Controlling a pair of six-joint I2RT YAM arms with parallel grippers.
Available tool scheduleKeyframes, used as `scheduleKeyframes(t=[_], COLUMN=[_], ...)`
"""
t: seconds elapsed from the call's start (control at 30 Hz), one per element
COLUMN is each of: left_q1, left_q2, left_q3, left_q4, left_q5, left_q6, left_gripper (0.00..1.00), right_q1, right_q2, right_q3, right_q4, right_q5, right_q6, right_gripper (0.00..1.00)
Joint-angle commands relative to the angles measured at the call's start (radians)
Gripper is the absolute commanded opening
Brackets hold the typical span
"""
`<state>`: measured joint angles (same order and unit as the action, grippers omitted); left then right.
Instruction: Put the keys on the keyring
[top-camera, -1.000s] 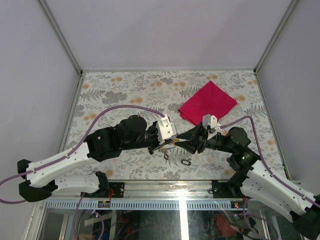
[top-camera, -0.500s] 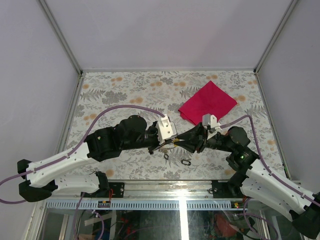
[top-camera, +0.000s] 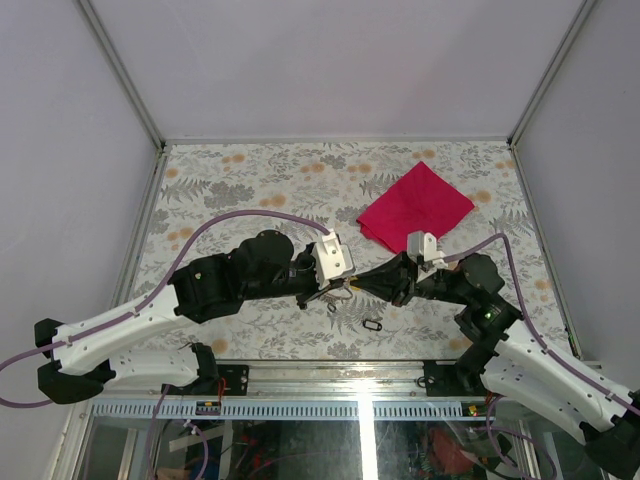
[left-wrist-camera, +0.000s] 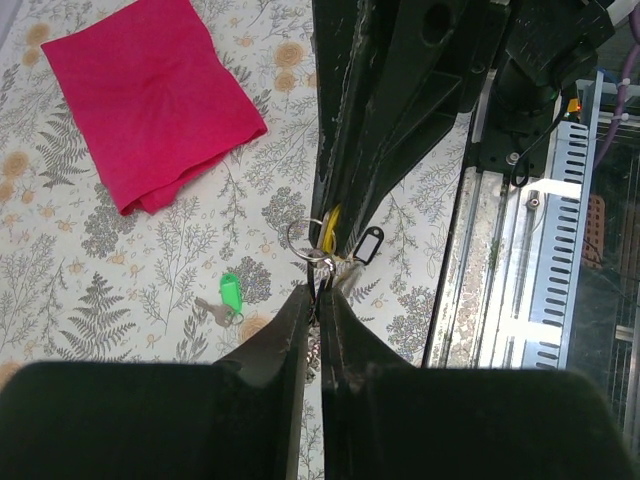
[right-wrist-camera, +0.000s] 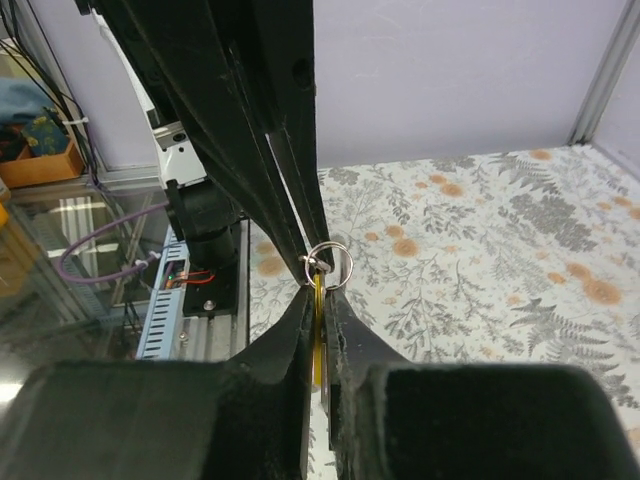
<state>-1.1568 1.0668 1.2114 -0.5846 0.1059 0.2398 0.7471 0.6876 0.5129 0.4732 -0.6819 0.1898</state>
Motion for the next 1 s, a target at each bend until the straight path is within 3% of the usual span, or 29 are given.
scheduleKeyframes(t=[0.0, 0.6, 0.97], left_q1=[-0.002, -0.003, -0.003], left_q2=[-0.008, 0.008, 0.023], left_q3=[0.033, 0.059, 0.064], left_q4=[0.017, -0.001, -0.031], left_q5=[0.021, 0.031, 0.057], left_q6=[-0.009, -0.016, -0.003], left_gripper=[0.00, 0.00, 0.00], right_q1=[0.001, 0.000, 0.001], right_q2=[-0.041, -0.084, -0.109], right_q3=[0.085, 0.162, 0.179], right_q4=[-0.057, -0.361, -0.413], right_q5=[-0.010, -0.075, -0.129], right_q6=[-0.128, -0.550, -0.647], right_gripper=[0.05, 0.04, 0.03])
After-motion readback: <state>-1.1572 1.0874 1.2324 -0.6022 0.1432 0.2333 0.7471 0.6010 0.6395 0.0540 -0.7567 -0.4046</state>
